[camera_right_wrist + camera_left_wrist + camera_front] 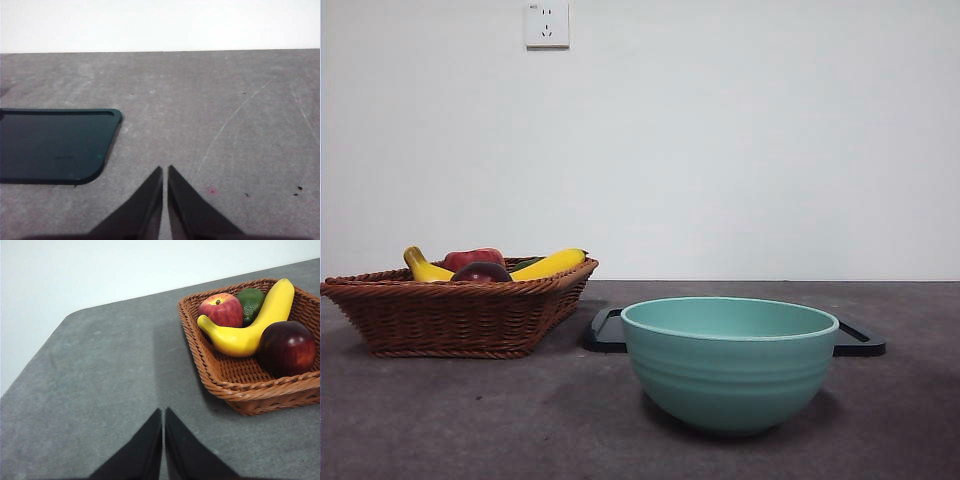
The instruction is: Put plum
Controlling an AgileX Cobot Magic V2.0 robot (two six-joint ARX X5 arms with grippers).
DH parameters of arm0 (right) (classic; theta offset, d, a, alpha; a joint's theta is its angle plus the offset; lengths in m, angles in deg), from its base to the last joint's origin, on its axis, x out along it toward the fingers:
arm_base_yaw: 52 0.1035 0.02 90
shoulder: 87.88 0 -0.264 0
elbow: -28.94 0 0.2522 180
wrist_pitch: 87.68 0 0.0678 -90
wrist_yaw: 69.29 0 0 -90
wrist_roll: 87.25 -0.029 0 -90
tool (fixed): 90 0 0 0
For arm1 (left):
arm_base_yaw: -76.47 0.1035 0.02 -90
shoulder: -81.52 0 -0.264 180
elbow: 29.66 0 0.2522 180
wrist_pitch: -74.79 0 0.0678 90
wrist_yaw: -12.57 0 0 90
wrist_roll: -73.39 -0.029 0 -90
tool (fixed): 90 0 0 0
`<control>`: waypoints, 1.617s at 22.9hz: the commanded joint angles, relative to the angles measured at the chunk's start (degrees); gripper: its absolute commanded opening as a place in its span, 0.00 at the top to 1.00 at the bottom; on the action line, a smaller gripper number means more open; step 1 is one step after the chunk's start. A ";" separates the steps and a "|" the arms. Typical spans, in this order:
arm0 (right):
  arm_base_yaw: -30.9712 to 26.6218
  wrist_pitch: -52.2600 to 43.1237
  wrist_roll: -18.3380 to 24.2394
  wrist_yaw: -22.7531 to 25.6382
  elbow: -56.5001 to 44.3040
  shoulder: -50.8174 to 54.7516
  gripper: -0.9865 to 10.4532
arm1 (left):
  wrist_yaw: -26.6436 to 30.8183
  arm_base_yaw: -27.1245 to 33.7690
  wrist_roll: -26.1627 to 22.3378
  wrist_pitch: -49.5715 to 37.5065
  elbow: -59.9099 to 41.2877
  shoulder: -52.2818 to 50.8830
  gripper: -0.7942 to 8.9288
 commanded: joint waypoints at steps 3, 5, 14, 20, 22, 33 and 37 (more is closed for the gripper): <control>-0.09 -0.17 -2.10 -0.35 -0.28 0.15 0.91 | -0.02 0.15 3.43 0.39 -1.18 -0.11 0.91; -0.09 -0.17 -4.83 -1.70 -0.28 0.15 0.91 | -0.02 0.15 8.02 0.37 -1.18 -0.11 0.91; -0.09 -0.20 -11.06 -3.72 -0.11 0.15 0.91 | -0.04 0.15 30.25 0.37 -1.16 -0.11 0.91; -0.09 0.00 -13.49 -6.43 1.07 0.15 0.91 | -1.09 0.15 34.62 0.48 -0.22 -0.11 0.91; -0.09 0.02 -14.75 -6.21 2.47 0.15 0.91 | -1.99 0.15 36.04 0.55 0.85 -0.11 0.91; -0.09 7.67 -15.17 -6.54 16.06 -4.70 0.91 | -4.33 0.15 40.04 7.63 14.62 3.87 0.91; -0.07 12.50 -13.09 -8.90 23.43 -10.08 0.91 | -6.97 0.15 36.85 12.61 22.08 9.09 0.91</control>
